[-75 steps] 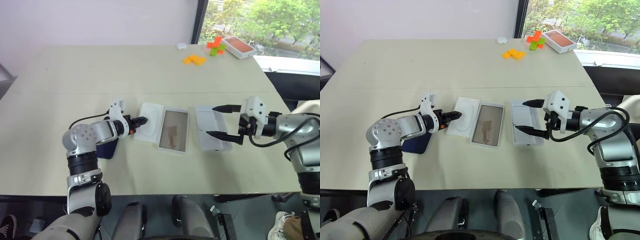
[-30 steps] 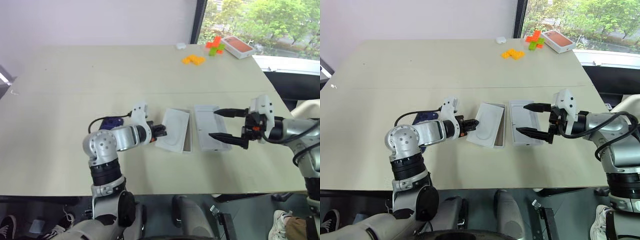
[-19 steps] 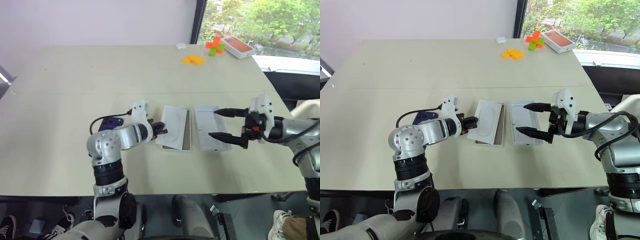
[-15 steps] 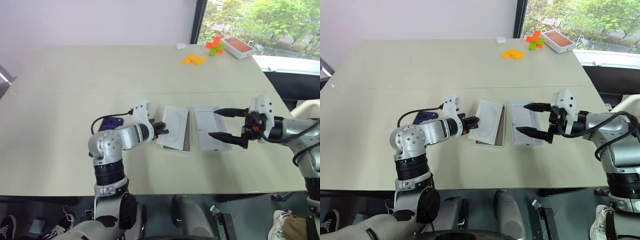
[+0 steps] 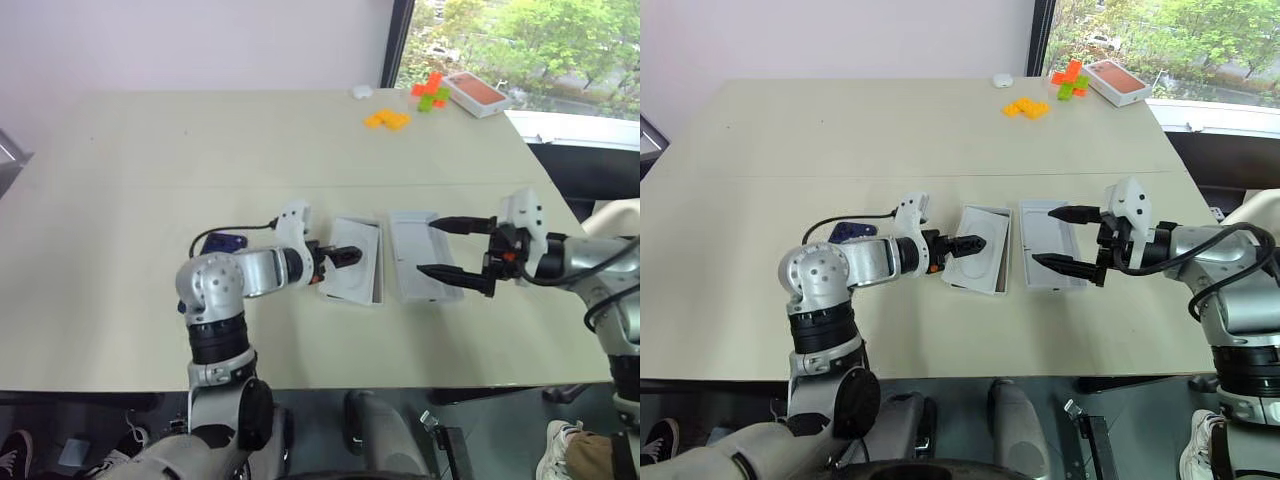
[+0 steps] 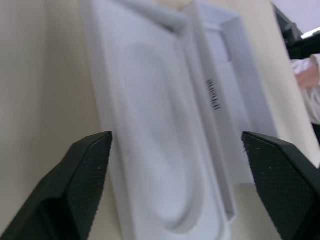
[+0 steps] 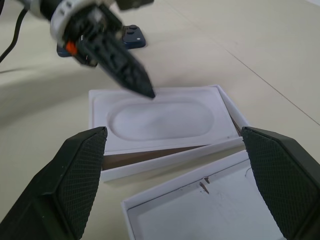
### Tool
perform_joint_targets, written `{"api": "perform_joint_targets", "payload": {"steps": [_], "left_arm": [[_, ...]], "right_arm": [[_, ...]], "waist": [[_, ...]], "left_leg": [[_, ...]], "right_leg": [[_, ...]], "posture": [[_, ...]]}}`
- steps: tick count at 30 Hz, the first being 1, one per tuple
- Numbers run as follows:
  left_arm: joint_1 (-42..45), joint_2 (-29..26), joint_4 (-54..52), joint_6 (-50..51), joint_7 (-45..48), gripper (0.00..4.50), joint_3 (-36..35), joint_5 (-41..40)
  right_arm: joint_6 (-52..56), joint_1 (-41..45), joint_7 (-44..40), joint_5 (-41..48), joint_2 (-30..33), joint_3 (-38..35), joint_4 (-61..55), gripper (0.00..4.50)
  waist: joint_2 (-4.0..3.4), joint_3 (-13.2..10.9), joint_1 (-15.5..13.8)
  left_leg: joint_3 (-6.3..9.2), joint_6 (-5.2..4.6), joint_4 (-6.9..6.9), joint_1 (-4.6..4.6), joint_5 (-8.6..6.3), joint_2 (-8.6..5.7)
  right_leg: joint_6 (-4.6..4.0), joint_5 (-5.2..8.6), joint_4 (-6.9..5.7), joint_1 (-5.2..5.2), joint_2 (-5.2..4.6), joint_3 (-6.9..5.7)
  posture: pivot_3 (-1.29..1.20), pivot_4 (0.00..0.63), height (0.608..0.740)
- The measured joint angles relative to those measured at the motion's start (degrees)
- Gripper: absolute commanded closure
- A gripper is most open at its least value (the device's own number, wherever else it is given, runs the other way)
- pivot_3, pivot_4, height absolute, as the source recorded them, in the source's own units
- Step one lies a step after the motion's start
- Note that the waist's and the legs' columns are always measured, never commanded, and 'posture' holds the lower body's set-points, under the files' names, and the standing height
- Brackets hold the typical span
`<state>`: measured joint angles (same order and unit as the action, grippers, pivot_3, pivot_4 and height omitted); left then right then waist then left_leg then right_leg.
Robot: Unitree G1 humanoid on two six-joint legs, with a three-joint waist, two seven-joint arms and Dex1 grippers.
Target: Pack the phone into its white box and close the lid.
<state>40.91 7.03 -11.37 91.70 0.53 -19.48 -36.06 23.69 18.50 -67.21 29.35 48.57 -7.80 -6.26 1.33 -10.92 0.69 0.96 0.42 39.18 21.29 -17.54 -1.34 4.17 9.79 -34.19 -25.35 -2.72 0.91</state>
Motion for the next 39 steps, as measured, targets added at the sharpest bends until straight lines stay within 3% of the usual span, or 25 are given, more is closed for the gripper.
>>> {"api": "perform_joint_targets", "payload": {"steps": [6,12,15,19,22,28,35,39], "left_arm": [[-0.1,-6.4,-2.0,0.3,3.8,0.11,0.5,-2.8],[-5.2,-24.5,-7.8,-4.1,18.4,0.11,5.2,-8.2],[-8.9,-33.0,-6.5,-14.4,27.7,0.05,5.3,-7.8],[-16.3,-45.3,-6.2,-31.8,44.8,0.05,6.4,-4.8],[-20.0,-46.8,-6.2,-40.9,52.4,0.05,5.9,-4.6],[-24.0,-48.1,-5.3,-46.3,58.2,0.05,3.9,-6.9],[-25.5,-48.1,-6.2,-49.7,56.5,0.05,4.0,-6.8],[-27.2,-48.2,-7.8,-50.9,55.0,0.05,4.8,-5.6]], "right_arm": [[1.2,0.9,2.1,-0.1,-0.3,0.7,-0.1,0.0],[6.5,5.6,8.9,-1.0,-3.0,3.0,-2.0,0.0],[10.4,7.1,12.0,-1.0,-4.9,4.7,-3.7,0.88],[16.2,8.8,18.1,-4.3,-7.7,10.9,-6.0,2.91],[20.9,10.8,22.7,-5.2,-12.6,14.8,-8.1,4.44],[27.2,15.8,29.8,-10.3,-17.7,23.0,-8.8,4.48],[27.1,17.5,29.6,-19.1,-15.4,32.9,-4.4,4.48],[25.1,19.6,28.6,-22.4,-15.3,34.0,-0.6,4.48]], "waist": [[0.0,0.0,0.1],[-0.05,0.0,0.2],[-0.05,0.0,0.1],[-0.06,0.0,0.1],[-0.07,0.0,-0.2],[-0.06,0.0,-0.1],[-0.06,0.0,0.1],[-0.06,0.0,0.3]], "left_leg": [[0.01,0.01,0.0,-0.01,0.0,0.06],[0.03,0.13,-0.05,-0.03,0.07,0.15],[0.04,0.16,-0.04,0.01,0.09,0.17],[-0.03,0.14,-0.09,0.05,0.07,0.18],[-0.02,0.11,-0.02,0.11,0.07,0.14],[-0.01,0.02,-0.02,0.12,0.01,0.13],[-0.03,0.0,-0.02,0.09,0.0,0.14],[-0.04,-0.01,-0.02,0.07,0.0,0.19]], "right_leg": [[-0.01,0.0,-0.03,-0.01,0.01,0.01],[-0.03,0.01,-0.08,-0.07,0.03,0.02],[-0.13,0.05,-0.05,-0.08,0.01,0.0],[-0.33,0.17,0.01,-0.13,-0.05,0.02],[-0.33,0.17,0.03,-0.12,-0.13,0.0],[-0.31,0.16,0.04,-0.12,-0.14,-0.03],[-0.29,0.16,0.04,-0.12,-0.11,-0.03],[-0.28,0.15,0.02,-0.12,-0.06,-0.02]], "posture": [[0.0,0.15,0.74],[0.0,0.15,0.74],[0.0,0.15,0.74],[0.0,0.15,0.74],[0.0,0.15,0.74],[0.0,0.15,0.74],[0.0,0.15,0.74],[0.0,0.15,0.74]]}}
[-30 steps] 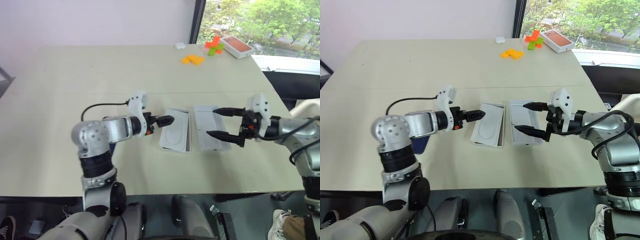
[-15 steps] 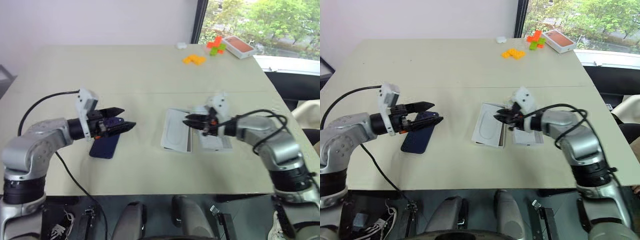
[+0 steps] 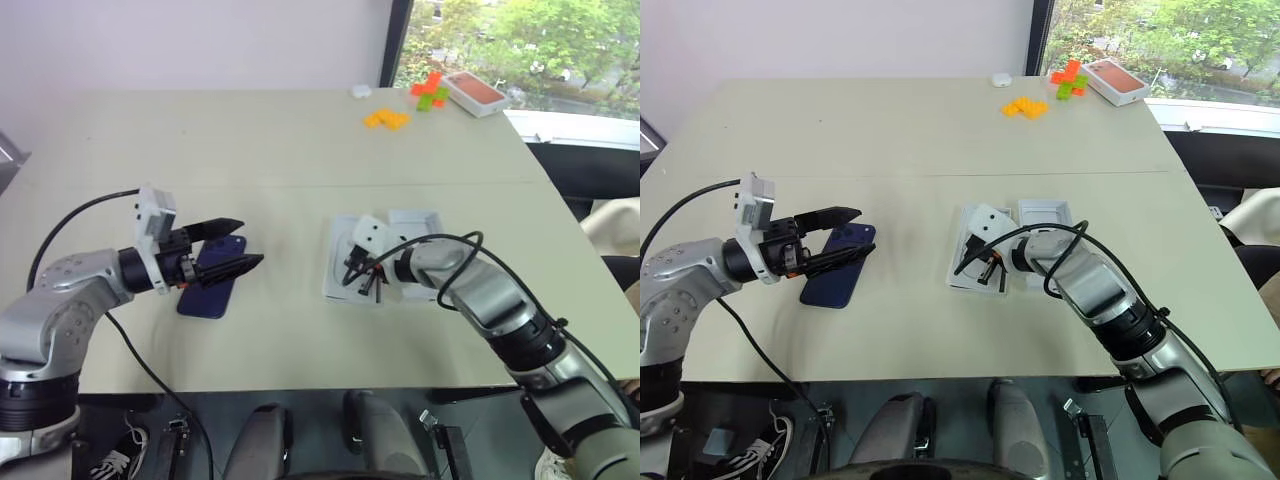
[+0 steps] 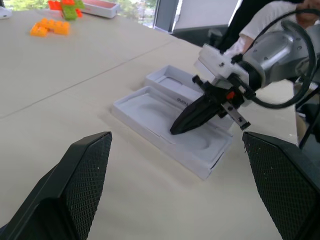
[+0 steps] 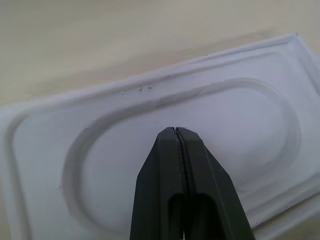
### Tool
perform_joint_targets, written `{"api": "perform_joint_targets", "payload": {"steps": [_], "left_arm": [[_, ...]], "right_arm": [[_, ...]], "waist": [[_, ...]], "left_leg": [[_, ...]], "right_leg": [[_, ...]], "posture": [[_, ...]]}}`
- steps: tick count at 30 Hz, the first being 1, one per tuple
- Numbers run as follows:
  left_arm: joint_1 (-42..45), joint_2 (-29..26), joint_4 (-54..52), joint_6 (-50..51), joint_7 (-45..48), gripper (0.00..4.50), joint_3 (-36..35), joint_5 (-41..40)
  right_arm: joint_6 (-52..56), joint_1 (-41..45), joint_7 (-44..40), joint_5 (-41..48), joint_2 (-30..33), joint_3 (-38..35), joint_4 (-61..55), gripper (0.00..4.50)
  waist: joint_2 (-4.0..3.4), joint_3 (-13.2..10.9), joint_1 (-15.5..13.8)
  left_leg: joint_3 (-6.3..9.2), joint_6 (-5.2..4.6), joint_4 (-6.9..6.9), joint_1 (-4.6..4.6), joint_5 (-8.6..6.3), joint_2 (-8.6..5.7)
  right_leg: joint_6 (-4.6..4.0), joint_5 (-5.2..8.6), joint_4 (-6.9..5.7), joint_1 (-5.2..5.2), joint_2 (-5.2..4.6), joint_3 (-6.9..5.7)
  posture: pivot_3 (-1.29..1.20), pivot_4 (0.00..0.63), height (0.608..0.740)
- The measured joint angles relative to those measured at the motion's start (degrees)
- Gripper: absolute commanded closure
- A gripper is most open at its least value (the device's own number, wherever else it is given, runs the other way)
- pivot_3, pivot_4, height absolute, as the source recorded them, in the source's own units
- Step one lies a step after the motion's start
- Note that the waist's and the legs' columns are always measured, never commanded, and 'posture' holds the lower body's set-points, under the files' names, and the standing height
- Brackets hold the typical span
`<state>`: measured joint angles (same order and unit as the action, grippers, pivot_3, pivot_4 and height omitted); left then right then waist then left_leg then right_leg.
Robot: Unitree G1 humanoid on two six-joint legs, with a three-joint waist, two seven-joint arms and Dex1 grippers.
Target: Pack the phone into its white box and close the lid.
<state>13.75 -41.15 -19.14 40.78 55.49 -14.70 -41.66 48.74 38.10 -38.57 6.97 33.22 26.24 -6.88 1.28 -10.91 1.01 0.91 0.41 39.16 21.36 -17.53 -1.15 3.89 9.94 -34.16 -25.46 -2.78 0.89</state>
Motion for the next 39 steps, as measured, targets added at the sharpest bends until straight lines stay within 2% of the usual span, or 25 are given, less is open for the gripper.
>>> {"api": "perform_joint_targets", "payload": {"steps": [5,20,30,35,39], "left_arm": [[0.0,0.0,-0.9,-0.1,-1.5,0.05,0.6,0.0],[1.3,-1.2,0.1,0.3,-1.7,0.05,2.2,-0.9],[1.9,-1.2,0.7,0.3,-1.7,0.05,2.7,-0.7],[1.8,-1.4,1.3,0.5,-2.2,0.05,2.7,-0.6],[2.8,-1.4,3.8,1.7,-3.1,0.05,2.7,-0.8]], "right_arm": [[-7.9,1.7,-1.4,-6.6,1.4,3.0,4.6,4.48],[-14.3,0.9,-5.5,-9.8,1.3,-0.8,7.5,4.48],[-20.0,-4.0,-10.7,-13.0,1.6,1.7,1.5,4.48],[-19.8,-4.0,-11.1,-11.8,-1.0,0.0,2.8,4.48],[-19.7,-4.0,-14.0,-6.4,-2.7,-3.9,1.3,4.48]], "waist": [[0.0,0.0,0.0],[0.0,0.0,-0.1],[0.03,0.0,0.0],[0.01,0.0,0.0],[0.01,0.0,-0.1]], "left_leg": [[0.01,0.0,-0.01,0.0,0.0,0.0],[0.04,-0.01,-0.02,0.0,-0.01,0.0],[0.05,-0.08,-0.01,-0.09,-0.05,0.02],[0.05,-0.08,-0.02,-0.05,-0.05,0.04],[0.07,-0.08,-0.02,-0.03,-0.05,0.03]], "right_leg": [[0.01,0.0,0.0,0.0,0.01,-0.01],[0.02,-0.01,0.0,0.0,0.02,-0.03],[0.01,0.01,-0.01,0.07,0.05,-0.03],[0.03,-0.01,-0.02,0.03,0.07,-0.03],[0.04,-0.01,-0.01,0.03,0.06,-0.04]], "posture": [[0.0,0.15,0.74],[0.0,0.15,0.74],[0.0,0.15,0.74],[0.0,0.15,0.74],[0.0,0.15,0.74]]}}
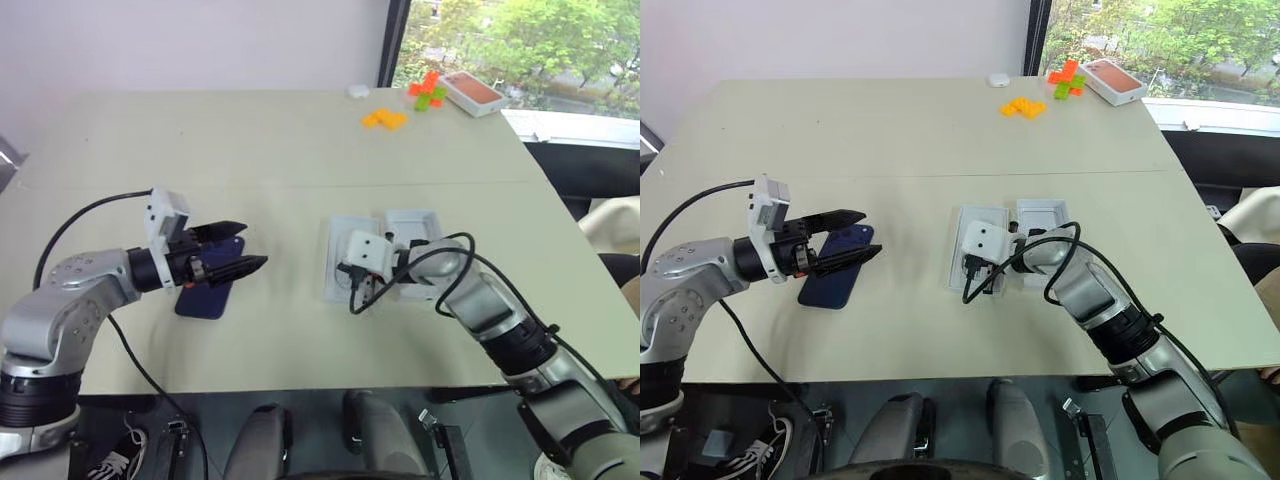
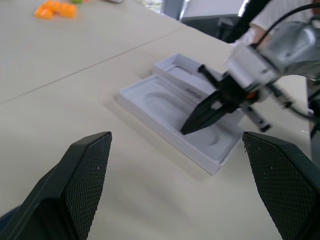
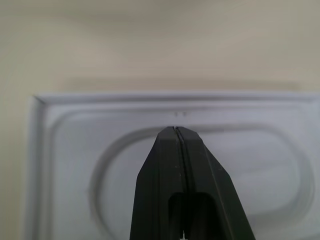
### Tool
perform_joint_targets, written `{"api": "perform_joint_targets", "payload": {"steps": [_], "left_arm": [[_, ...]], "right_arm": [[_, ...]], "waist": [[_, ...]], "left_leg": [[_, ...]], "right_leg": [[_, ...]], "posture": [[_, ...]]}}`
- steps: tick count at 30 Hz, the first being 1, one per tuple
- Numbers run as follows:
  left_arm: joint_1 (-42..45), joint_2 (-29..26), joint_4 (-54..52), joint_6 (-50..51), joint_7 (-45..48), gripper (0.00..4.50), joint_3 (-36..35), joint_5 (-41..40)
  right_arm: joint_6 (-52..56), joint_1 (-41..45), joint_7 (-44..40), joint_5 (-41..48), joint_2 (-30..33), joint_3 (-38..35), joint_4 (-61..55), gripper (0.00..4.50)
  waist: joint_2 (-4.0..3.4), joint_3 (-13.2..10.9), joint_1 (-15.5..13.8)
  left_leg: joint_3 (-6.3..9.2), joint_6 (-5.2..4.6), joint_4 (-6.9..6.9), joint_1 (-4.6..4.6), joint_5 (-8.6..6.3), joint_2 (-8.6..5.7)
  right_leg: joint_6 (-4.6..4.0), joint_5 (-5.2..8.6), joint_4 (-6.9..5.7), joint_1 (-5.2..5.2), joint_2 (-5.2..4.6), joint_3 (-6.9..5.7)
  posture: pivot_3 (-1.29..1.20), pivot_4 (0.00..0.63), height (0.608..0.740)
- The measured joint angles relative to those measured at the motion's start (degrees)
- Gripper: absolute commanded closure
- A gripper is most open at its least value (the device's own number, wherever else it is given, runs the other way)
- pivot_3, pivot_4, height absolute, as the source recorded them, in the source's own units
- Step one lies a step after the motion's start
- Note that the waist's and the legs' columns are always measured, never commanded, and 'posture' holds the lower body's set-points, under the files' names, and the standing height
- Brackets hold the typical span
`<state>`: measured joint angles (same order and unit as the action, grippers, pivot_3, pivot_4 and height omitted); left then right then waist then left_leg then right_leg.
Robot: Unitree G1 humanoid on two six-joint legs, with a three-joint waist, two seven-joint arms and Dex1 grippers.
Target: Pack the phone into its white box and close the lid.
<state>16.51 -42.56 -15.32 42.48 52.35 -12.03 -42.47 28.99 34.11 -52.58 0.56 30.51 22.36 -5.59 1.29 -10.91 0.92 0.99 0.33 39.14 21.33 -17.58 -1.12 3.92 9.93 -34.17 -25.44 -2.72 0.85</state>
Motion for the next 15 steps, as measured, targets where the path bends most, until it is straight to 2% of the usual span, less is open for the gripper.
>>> {"api": "perform_joint_targets", "payload": {"steps": [8,15], "left_arm": [[0.1,0.0,0.9,-0.3,0.1,0.05,0.0,0.2],[-0.2,-0.5,1.1,-0.8,0.9,0.05,-0.1,0.9]], "right_arm": [[-8.6,-2.4,-0.3,-6.1,2.4,3.8,0.3,4.48],[-17.4,-3.0,-8.3,-9.2,11.3,5.4,-2.4,4.48]], "waist": [[0.0,0.0,-0.1],[0.01,0.0,-0.2]], "left_leg": [[-0.03,0.0,0.0,0.0,0.0,-0.04],[-0.01,0.0,0.0,-0.01,0.0,-0.04]], "right_leg": [[-0.01,0.01,0.01,0.0,-0.05,0.01],[0.0,0.03,0.03,0.03,-0.04,-0.01]], "posture": [[0.0,0.15,0.74],[0.0,0.15,0.74]]}}
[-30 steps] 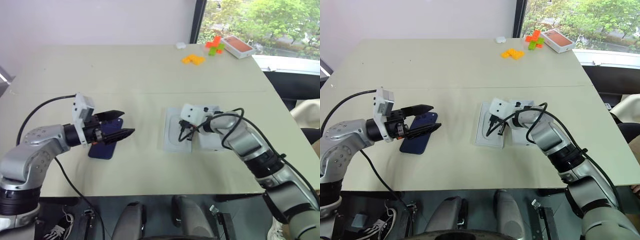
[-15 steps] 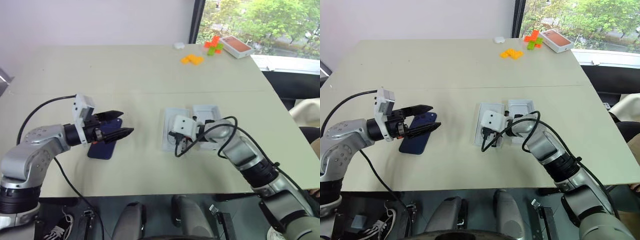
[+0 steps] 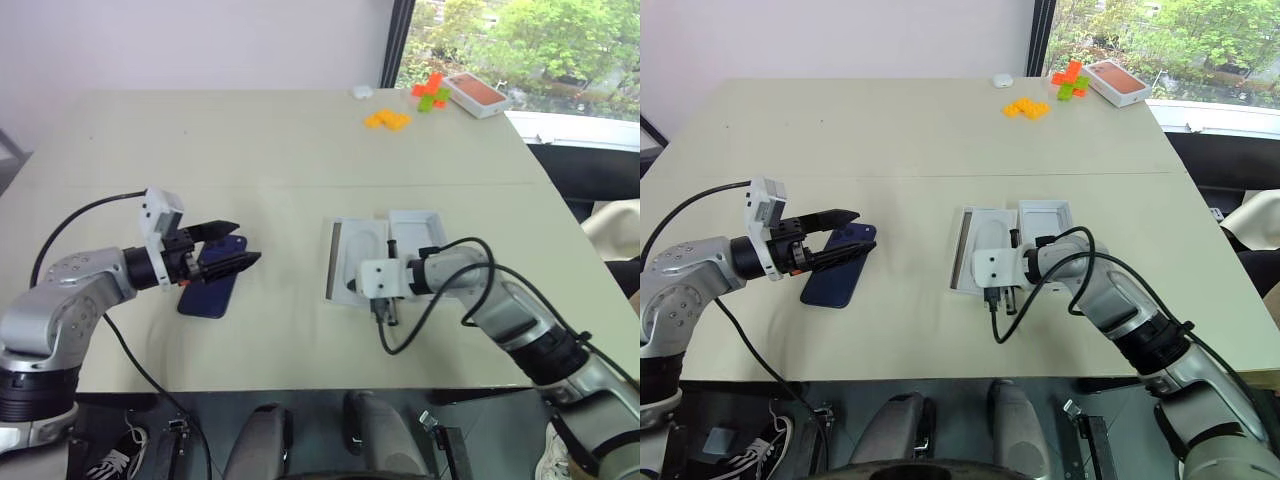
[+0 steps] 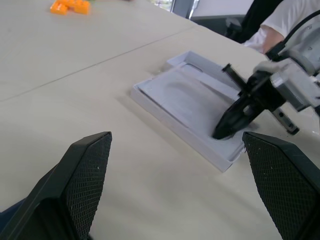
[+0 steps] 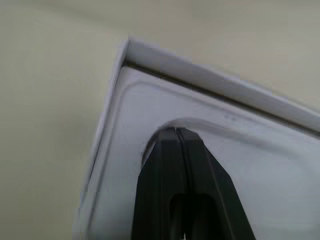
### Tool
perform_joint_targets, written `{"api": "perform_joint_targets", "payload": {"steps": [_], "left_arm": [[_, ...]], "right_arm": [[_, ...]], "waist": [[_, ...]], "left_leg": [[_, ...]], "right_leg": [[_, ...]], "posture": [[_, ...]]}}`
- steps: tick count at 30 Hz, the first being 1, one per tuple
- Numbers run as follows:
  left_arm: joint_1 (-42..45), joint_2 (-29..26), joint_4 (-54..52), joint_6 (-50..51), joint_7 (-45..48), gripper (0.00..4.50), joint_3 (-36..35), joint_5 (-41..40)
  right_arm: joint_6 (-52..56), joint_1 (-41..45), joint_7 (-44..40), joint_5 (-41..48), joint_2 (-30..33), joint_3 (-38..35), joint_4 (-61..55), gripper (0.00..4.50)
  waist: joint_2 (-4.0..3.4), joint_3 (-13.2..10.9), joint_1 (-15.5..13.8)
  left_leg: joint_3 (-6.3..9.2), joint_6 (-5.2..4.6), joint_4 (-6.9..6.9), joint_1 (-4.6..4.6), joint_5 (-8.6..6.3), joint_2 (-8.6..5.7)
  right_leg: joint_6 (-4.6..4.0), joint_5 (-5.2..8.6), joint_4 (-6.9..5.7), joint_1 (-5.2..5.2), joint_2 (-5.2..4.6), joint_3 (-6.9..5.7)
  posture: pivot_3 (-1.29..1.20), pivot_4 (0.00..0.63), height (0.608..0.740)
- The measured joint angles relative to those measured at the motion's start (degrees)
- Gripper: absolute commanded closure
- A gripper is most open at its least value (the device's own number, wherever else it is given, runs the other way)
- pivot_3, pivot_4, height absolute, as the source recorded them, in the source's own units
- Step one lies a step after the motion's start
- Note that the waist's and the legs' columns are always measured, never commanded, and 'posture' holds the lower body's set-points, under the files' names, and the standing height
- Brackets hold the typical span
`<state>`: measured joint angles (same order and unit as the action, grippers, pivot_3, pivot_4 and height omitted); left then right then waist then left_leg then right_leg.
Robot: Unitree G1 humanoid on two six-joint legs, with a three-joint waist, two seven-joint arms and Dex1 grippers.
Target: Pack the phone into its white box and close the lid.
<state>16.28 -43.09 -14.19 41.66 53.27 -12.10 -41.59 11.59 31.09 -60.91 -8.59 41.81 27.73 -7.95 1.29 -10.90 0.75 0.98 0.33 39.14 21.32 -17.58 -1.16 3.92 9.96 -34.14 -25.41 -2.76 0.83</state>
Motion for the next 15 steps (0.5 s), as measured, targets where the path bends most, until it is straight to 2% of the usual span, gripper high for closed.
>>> {"api": "perform_joint_targets", "payload": {"steps": [7,12,15], "left_arm": [[0.0,0.0,0.0,-0.7,0.1,0.05,0.0,0.8],[0.0,0.3,0.1,-0.8,0.0,0.05,0.0,1.0],[-0.3,0.3,0.1,-0.8,0.0,0.05,0.0,1.0]], "right_arm": [[-1.7,-1.2,-3.7,2.8,-1.5,-1.2,0.3,4.48],[-0.4,-0.1,-1.1,4.8,-7.9,-2.4,2.3,4.48],[-0.9,1.9,-0.2,4.3,-8.0,-3.6,3.9,4.48]], "waist": [[0.01,0.0,0.2],[-0.02,0.0,0.2],[-0.02,0.0,0.0]], "left_leg": [[0.0,0.0,0.0,-0.01,0.0,0.03],[0.01,0.01,0.0,0.0,0.0,0.04],[0.01,0.01,0.0,0.01,0.0,0.0]], "right_leg": [[0.0,-0.01,-0.02,-0.01,0.02,0.01],[-0.01,-0.02,-0.05,-0.03,0.03,0.01],[-0.01,-0.02,-0.02,-0.02,-0.02,0.0]], "posture": [[0.0,0.15,0.74],[0.0,0.15,0.74],[0.0,0.15,0.74]]}}
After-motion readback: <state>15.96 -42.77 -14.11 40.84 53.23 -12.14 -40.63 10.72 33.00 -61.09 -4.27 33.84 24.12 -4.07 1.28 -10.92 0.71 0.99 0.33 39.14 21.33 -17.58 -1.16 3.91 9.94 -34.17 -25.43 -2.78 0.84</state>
